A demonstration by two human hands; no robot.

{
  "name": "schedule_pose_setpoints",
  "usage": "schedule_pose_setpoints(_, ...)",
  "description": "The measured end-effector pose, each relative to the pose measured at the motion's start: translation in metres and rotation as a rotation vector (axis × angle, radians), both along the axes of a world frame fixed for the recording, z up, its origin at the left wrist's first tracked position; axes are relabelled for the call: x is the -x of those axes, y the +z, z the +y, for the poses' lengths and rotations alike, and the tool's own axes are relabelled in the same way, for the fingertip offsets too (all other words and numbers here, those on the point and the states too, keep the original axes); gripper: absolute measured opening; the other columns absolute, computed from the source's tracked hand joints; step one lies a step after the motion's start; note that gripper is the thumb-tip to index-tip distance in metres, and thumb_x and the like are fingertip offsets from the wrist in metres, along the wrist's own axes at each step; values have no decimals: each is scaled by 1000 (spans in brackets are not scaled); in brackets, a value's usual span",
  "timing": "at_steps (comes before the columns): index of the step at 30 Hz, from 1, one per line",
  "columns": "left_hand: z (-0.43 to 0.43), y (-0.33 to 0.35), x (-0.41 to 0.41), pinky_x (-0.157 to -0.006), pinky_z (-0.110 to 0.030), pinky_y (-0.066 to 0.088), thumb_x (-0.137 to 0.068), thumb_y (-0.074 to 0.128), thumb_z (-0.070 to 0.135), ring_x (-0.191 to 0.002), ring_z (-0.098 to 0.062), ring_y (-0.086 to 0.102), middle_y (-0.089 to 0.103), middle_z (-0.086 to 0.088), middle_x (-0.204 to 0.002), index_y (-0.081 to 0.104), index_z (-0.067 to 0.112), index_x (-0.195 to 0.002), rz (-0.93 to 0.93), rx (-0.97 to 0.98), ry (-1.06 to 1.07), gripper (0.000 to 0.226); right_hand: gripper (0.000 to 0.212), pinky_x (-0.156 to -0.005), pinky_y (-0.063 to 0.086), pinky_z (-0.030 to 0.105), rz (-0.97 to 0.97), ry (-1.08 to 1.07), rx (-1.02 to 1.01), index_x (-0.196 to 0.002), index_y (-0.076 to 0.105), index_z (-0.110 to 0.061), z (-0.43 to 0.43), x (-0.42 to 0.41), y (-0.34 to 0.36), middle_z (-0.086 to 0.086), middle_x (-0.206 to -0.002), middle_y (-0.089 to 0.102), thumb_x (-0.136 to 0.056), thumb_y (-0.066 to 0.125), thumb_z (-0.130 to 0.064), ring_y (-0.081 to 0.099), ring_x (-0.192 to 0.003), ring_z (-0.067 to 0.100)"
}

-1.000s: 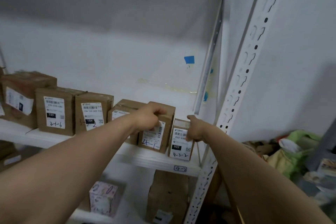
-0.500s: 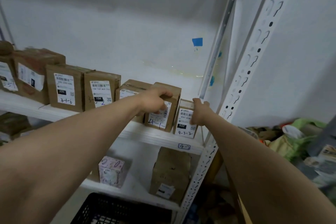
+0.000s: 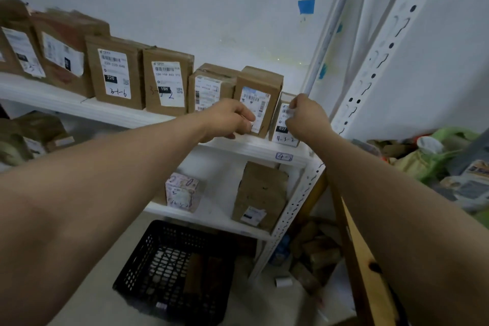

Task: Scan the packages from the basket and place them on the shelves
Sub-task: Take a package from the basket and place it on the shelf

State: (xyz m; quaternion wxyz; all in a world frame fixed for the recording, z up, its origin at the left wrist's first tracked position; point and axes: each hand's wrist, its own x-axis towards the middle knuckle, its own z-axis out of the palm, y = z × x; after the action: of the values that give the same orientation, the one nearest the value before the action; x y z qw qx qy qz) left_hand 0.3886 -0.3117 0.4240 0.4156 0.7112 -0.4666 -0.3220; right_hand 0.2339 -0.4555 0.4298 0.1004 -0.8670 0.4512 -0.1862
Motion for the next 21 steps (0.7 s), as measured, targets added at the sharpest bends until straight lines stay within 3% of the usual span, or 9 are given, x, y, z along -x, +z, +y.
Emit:
schedule_pose_setpoints(3, 32, -37, -6, -83, -33, 55, -92, 66, 6, -105, -23, 65, 67, -8, -115, 65, 13, -122, 26, -112, 34, 31, 26, -71, 50, 36, 25, 67, -73, -116, 53, -10, 36, -5, -33, 6, -97, 60, -91, 57, -8, 57, -87, 25)
schedule_pose_setpoints(6, 64, -81, -16, -82, -32, 54, -92, 65, 4, -105, -23, 65, 68, -10, -116, 65, 12, -120, 79, -220, 81, 29, 31, -73, 46, 34, 73, 133, -221, -122, 53, -13, 69, -16, -77, 4, -102, 54, -92, 60, -11, 54, -91, 24)
schedule_pose_setpoints(10, 106, -140, -30, -64, -26, 53, -90, 65, 2, -91, -19, 66, 71, -14, -113, 67, 17, -106, 146, -315, 151, 22, 32, -81, 47, 29, 139, 159, -473, -123, 59, -15, 102, -38, -143, 7, -119, 60, -91, 64, -15, 57, -102, 22)
schedule_pose_setpoints(13, 131, -179, -41, -67, -26, 52, -92, 64, 5, -93, -19, 65, 70, -12, -113, 66, 19, -103, 217, -400, 218, 18, 32, -84, 56, 36, 155, 101, -711, -120, 60, -14, 118, -49, -194, 9, -117, 60, -90, 68, -16, 61, -98, 26)
schedule_pose_setpoints(16, 148, -217, -53, -71, -28, 51, -93, 62, 4, -89, -17, 62, 69, -13, -112, 65, 17, -101, 294, -476, 305, 15, 15, -87, 59, 45, 211, 40, -891, -101, 61, -14, 128, -53, -240, 12, -104, 65, -89, 70, -11, 68, -93, 32)
schedule_pose_setpoints(19, 158, -259, -64, -73, -31, 53, -91, 66, 6, -88, -19, 62, 67, -14, -106, 69, 13, -104, 349, -526, 377, 15, 14, -72, 60, 36, 251, 22, -954, -83, 58, -16, 130, -57, -285, 7, -79, 63, -89, 67, -8, 62, -67, 20)
schedule_pose_setpoints(21, 161, -288, -69, -74, -30, 54, -90, 68, 6, -89, -20, 62, 66, -12, -105, 69, 13, -103, 383, -543, 415, 14, 21, -56, 52, 27, 296, -1, -987, -76, 56, -21, 128, -62, -313, 1, -71, 59, -90, 66, -10, 56, -57, 14)
